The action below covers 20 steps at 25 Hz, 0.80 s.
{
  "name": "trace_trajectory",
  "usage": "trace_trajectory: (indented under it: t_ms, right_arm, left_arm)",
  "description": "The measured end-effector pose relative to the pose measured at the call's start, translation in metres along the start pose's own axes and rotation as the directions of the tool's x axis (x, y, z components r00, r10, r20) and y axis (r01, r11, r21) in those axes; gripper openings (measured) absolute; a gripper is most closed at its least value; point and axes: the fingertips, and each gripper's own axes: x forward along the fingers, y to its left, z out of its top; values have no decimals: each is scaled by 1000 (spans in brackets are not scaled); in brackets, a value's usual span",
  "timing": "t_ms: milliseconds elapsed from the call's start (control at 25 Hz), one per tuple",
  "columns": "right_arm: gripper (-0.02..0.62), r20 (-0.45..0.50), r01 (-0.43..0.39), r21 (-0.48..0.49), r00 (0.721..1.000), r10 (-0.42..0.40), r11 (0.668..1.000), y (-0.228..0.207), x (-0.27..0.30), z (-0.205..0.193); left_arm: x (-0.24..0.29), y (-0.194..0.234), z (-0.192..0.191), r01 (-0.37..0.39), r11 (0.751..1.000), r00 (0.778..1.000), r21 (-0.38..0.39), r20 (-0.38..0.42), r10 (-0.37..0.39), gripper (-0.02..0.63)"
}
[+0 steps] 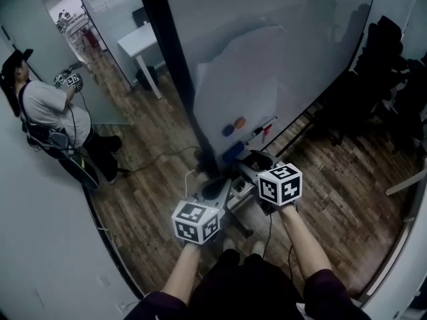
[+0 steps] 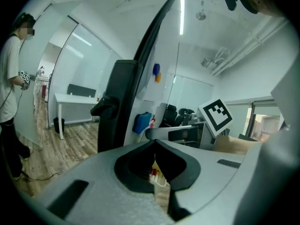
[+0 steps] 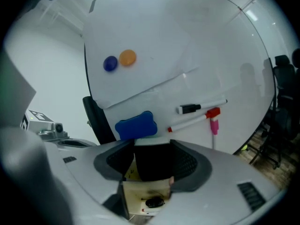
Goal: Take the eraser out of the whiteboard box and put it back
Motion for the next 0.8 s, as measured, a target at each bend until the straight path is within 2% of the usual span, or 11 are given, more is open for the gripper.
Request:
trace_trajectory:
  t_ms: [200, 480, 800]
  right_arm:
    - [230, 91, 2, 10, 996, -3, 1000, 3, -21, 18]
    - [230, 233, -15, 16, 972, 11, 1000, 13, -58, 48]
    - [229, 291, -20, 39, 957, 8, 999, 11, -81, 59]
  left_arm:
    - [0, -6, 8, 10, 1000, 1000, 6, 15, -10, 5]
    - [-1, -10, 17, 8, 1000, 999, 4, 40, -9, 5]
    - [0, -17, 23, 10, 1000, 999, 14, 52, -11, 5]
